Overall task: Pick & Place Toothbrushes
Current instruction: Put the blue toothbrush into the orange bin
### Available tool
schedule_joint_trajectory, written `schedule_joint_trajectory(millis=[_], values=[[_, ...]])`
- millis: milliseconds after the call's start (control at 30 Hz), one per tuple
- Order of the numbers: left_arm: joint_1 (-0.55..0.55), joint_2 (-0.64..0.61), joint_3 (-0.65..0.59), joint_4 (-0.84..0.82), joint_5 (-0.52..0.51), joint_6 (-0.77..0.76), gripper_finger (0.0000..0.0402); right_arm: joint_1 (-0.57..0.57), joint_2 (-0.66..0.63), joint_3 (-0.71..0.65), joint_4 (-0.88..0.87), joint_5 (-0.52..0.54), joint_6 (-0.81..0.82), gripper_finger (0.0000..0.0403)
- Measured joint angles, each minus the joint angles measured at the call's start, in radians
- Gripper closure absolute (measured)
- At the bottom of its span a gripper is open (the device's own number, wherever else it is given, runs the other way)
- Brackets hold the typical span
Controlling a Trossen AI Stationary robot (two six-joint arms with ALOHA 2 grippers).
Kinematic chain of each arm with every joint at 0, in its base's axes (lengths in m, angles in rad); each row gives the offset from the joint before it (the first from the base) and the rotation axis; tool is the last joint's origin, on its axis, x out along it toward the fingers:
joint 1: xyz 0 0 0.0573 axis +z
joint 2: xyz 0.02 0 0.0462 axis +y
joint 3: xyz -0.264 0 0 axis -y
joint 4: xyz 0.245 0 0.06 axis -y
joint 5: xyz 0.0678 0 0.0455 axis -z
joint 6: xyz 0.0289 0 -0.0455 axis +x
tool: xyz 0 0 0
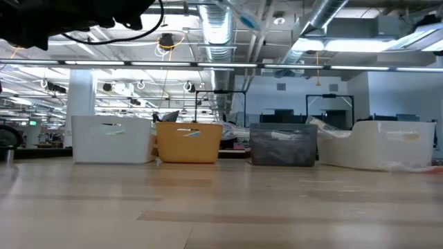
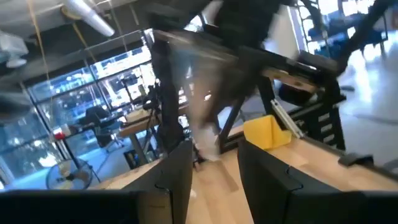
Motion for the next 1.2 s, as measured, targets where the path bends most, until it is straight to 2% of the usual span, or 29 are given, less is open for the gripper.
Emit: schedule_joint_trajectory(millis=[167,333,567,833,1200], values=[[0.0,0.005,0.015,0.017,0.0,0.133,0.0279,-0.054,-0.022,0.002,0.005,0.021,-0.11,0.0398],[0.002,0.001,0.015,0.058,-0.046,0.135,0.0279,-0.064,-0.042,0.003,0.009,0.022,-0.162,0.0398],[-0.005,0.001,0.011,0.062,-0.072,0.111,0.0279,-0.012,-0.04,0.003,0.017,0.049,-0.189,0.0398],[-0.043,0.001,0.017,0.1,0.012,0.109,0.0279,0.05,-0.04,0.003,0.059,0.1,-0.198,0.0398],[-0.043,0.001,0.02,0.138,-0.037,0.219,0.0279,-0.002,-0.04,0.003,0.2,0.098,-0.369,0.0398]])
